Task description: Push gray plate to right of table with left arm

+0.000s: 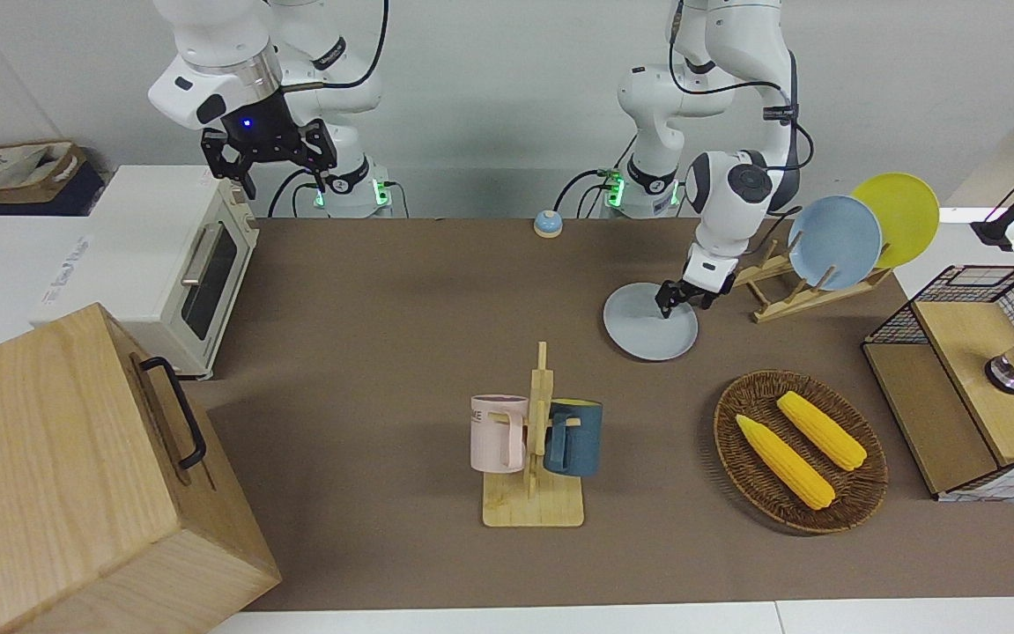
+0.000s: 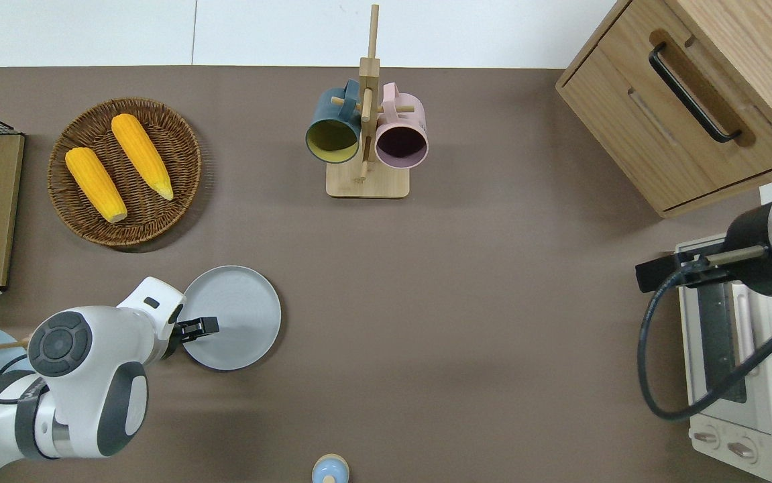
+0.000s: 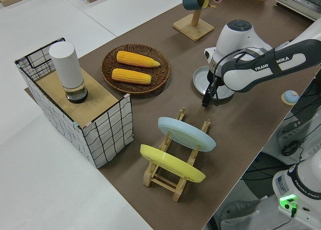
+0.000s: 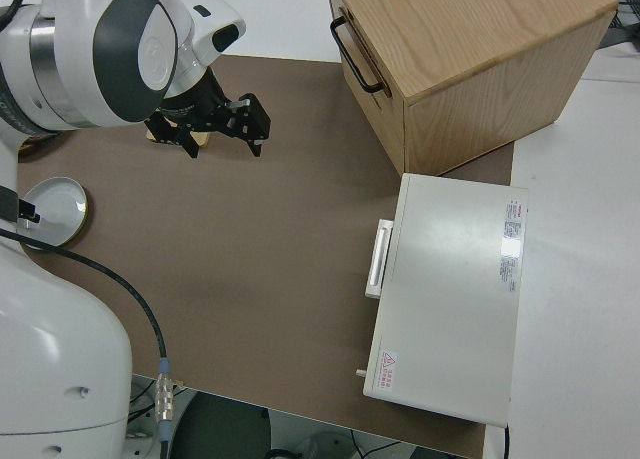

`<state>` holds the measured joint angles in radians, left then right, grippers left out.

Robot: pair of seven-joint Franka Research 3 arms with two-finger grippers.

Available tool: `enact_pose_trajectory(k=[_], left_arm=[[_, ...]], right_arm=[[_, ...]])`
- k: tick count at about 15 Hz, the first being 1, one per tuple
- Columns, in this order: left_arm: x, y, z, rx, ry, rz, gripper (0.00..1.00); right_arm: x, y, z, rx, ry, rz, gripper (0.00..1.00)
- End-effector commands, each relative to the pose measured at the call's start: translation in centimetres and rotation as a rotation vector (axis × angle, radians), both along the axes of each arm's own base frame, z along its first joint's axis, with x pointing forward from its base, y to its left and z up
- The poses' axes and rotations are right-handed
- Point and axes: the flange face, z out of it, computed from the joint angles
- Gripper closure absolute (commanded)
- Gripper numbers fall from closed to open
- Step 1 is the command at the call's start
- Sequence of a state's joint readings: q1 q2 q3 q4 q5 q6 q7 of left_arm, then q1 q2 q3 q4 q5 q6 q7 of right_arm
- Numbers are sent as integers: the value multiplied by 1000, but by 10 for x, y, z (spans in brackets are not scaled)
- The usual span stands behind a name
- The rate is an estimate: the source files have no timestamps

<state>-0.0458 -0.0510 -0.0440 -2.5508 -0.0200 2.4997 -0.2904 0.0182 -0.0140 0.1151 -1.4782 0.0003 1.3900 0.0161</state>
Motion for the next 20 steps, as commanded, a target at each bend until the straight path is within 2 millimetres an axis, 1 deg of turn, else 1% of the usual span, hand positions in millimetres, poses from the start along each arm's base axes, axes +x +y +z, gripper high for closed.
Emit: enact_pose_trajectory(k=[1, 2, 3, 4, 5, 6, 7, 9, 20], left_arm=[[-4, -1, -3, 2, -9, 15, 327], [-5, -1, -2, 3, -5, 15, 642], [-5, -1, -2, 3, -3, 17, 788], [-5, -1, -1, 3, -5, 23, 897], [-5, -2, -2, 3, -3, 24, 960], [-5, -5, -2, 3, -5, 20, 1000], [-5, -5, -4, 4, -5, 37, 1000], [-5, -11, -5, 9, -10, 54, 1000], [-5, -12, -5, 9, -19, 49, 1000]], right_arm=[[-3, -1, 4, 2, 4, -15, 17], [-3, -1, 4, 4, 5, -15, 17], [-3, -1, 4, 4, 5, -15, 17], [-3, -1, 4, 2, 4, -15, 17], [-3, -2, 4, 4, 5, -17, 17], [-3, -2, 4, 4, 5, -17, 17], [-3, -2, 4, 4, 5, -17, 17], [-3, -2, 4, 2, 4, -17, 17], [-3, -2, 4, 2, 4, -17, 17]])
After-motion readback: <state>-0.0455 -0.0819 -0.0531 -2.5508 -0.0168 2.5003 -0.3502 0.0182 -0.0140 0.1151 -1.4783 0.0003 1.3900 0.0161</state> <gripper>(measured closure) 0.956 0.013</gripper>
